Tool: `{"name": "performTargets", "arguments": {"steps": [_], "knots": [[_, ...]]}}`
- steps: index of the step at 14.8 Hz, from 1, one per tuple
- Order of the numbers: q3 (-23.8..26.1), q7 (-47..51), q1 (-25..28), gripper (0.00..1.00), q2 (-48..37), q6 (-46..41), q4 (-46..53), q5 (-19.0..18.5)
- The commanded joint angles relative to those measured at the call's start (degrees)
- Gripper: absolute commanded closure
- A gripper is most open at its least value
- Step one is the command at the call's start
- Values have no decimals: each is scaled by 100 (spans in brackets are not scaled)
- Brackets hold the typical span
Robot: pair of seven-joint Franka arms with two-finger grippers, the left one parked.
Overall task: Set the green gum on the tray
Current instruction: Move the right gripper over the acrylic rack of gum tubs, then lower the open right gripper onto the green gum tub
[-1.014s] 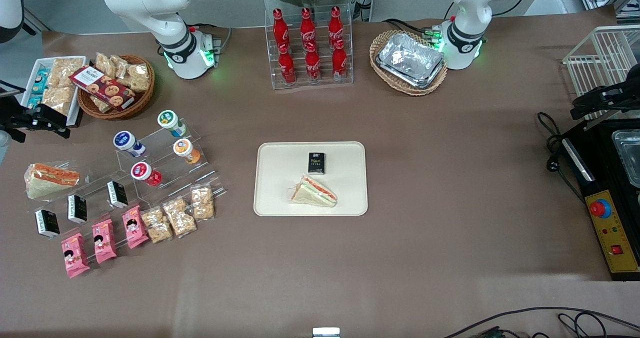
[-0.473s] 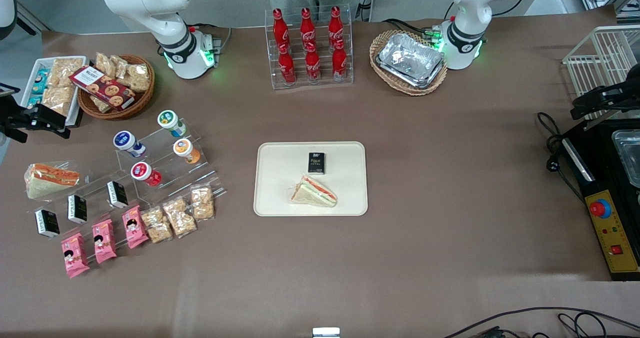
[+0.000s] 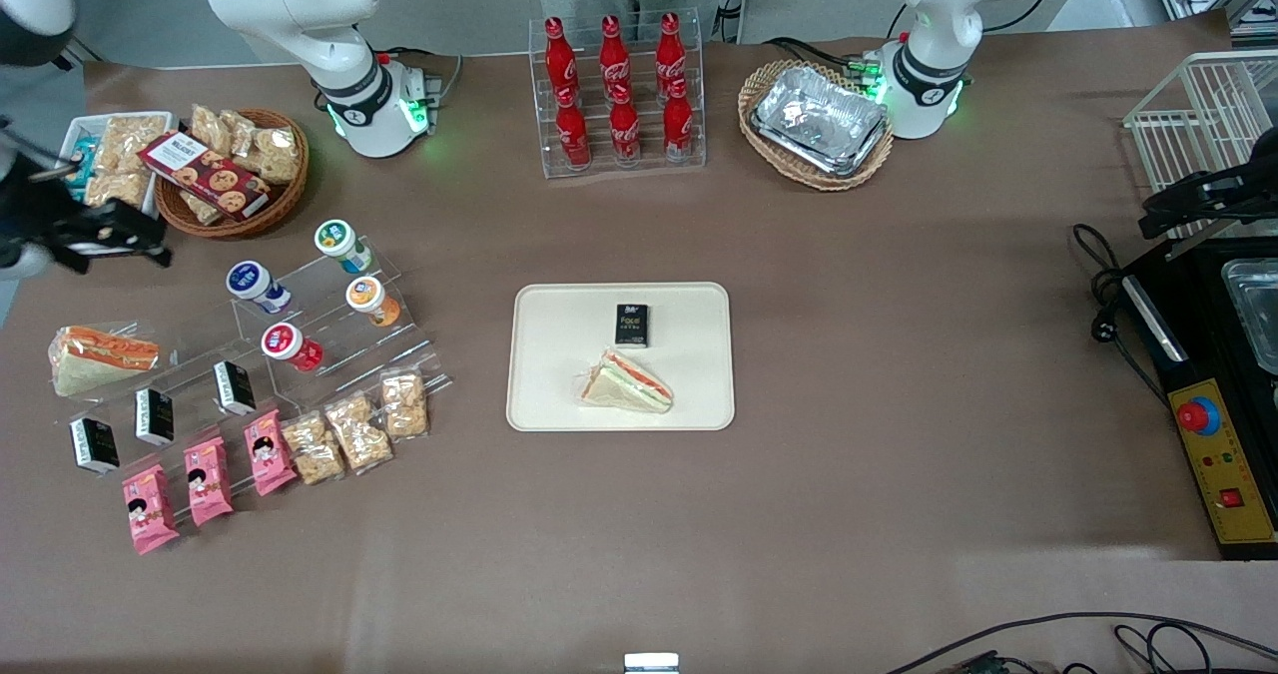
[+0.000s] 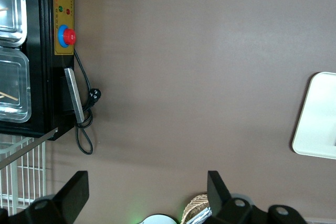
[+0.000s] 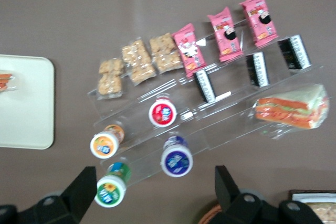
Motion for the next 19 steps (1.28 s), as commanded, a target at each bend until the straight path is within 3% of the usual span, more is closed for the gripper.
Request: {"name": "performTargets", "arguments": {"steps": [1, 5, 14, 19], "knots": [[431, 670, 32, 0, -1532, 631, -1780, -3], [889, 769, -3, 0, -2405, 887, -2670, -47], [1127, 804, -12, 0, -2379, 631, -2714, -171], [1092, 944, -29, 0, -2388, 1201, -3416, -92]]}}
